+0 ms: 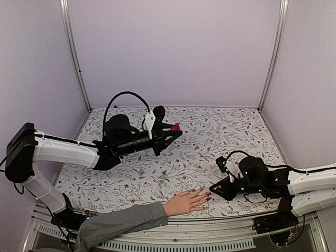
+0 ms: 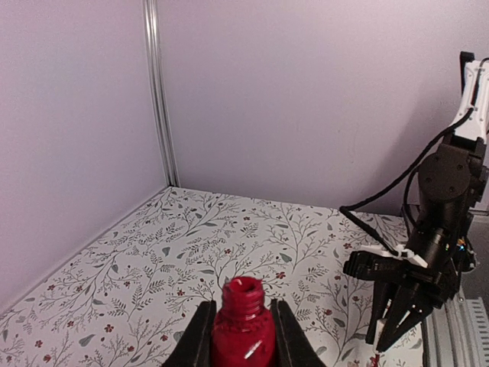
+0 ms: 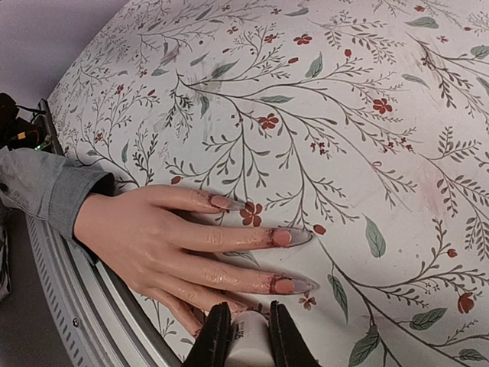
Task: Paint the nails
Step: Paint the nail polish on the nail.
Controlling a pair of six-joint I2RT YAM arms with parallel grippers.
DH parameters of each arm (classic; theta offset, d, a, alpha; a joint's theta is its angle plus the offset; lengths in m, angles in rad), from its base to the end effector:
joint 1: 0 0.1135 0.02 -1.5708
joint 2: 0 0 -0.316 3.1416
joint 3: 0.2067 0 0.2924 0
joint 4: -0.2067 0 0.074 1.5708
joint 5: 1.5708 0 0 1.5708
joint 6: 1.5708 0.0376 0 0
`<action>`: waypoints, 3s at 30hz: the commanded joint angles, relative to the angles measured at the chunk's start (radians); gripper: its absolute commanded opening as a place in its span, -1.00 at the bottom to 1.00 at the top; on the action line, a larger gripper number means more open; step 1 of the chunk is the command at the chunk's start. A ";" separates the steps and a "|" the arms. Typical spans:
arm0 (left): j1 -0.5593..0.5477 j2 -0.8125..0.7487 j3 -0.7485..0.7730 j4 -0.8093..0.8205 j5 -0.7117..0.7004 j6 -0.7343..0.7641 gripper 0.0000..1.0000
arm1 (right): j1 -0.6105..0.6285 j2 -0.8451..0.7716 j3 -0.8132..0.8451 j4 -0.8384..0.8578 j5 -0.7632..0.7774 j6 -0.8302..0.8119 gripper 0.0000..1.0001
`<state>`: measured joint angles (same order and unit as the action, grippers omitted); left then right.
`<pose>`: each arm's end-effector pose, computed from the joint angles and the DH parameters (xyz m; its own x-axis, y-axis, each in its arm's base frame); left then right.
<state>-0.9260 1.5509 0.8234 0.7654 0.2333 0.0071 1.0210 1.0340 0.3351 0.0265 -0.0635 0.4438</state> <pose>0.2202 -0.3072 0.2881 0.0293 -0.0274 -0.9992 0.9162 0.4003 0.0159 0.1042 0.1746 0.1774 -0.6704 -0.2739 -0.6896 -0.6522 0.6608 0.3716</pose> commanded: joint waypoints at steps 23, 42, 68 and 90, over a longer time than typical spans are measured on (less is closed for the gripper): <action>0.014 0.007 0.005 0.038 -0.002 -0.004 -1.00 | 0.019 0.016 0.005 -0.025 0.013 0.009 -1.00; 0.015 0.007 0.003 0.038 -0.001 -0.004 -1.00 | 0.025 0.027 0.007 -0.021 0.002 0.005 -1.00; 0.013 0.001 -0.003 0.040 -0.003 -0.005 -1.00 | 0.030 0.023 0.010 -0.027 0.051 0.025 -1.00; 0.014 0.000 -0.002 0.040 -0.005 -0.004 -1.00 | 0.031 0.029 0.014 -0.062 0.089 0.037 -1.00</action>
<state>-0.9260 1.5509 0.8234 0.7670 0.2329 0.0067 1.0416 1.0775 0.3351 -0.0048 -0.0311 0.4606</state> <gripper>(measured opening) 0.196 0.132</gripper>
